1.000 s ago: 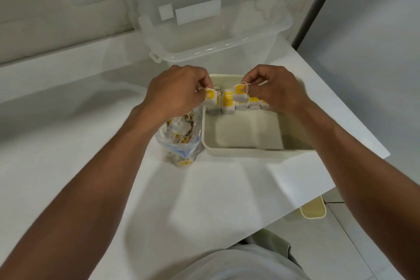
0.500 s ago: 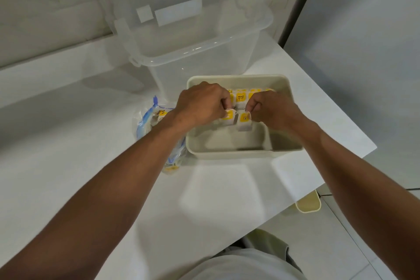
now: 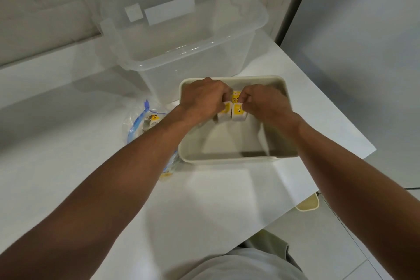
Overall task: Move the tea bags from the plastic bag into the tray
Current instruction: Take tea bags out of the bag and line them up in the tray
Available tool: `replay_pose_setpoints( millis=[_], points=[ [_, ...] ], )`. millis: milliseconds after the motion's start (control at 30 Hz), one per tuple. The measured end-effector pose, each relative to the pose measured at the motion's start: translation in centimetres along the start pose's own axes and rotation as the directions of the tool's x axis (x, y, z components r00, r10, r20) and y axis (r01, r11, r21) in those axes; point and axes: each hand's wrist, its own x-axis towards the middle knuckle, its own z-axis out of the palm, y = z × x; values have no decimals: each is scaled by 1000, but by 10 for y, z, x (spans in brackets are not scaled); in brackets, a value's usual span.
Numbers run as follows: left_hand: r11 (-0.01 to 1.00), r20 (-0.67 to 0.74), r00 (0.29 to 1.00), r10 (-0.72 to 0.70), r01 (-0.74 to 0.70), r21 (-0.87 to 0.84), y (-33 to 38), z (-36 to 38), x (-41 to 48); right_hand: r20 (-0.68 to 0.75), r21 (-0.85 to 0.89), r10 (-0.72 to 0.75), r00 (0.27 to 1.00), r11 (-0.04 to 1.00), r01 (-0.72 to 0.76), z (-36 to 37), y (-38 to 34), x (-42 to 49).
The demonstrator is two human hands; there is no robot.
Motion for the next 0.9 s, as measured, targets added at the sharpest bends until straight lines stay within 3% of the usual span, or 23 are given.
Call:
replay_pose_setpoints(
  millis=[200, 467, 633, 767, 900],
  points=[
    [994, -83, 997, 3, 6, 106, -2, 8, 8, -128, -40, 80, 988, 995, -86, 8, -2, 8],
    [965, -128, 990, 59, -23, 263, -2, 14, 6, -173, -120, 83, 981, 987, -104, 15, -1, 5],
    [963, -148, 987, 54, -12, 270, 3, 10, -6, -150, 13, 46, 988, 999, -45, 11, 5, -2],
    [958, 16, 990, 140, -140, 252, 14, 8, -33, -148, -56, -27, 989, 998, 19, 10, 10, -14],
    [912, 137, 981, 140, -182, 369, 18, 23, -53, 5, -190, -77, 997, 979, 76, 16, 10, -30]
  ],
)
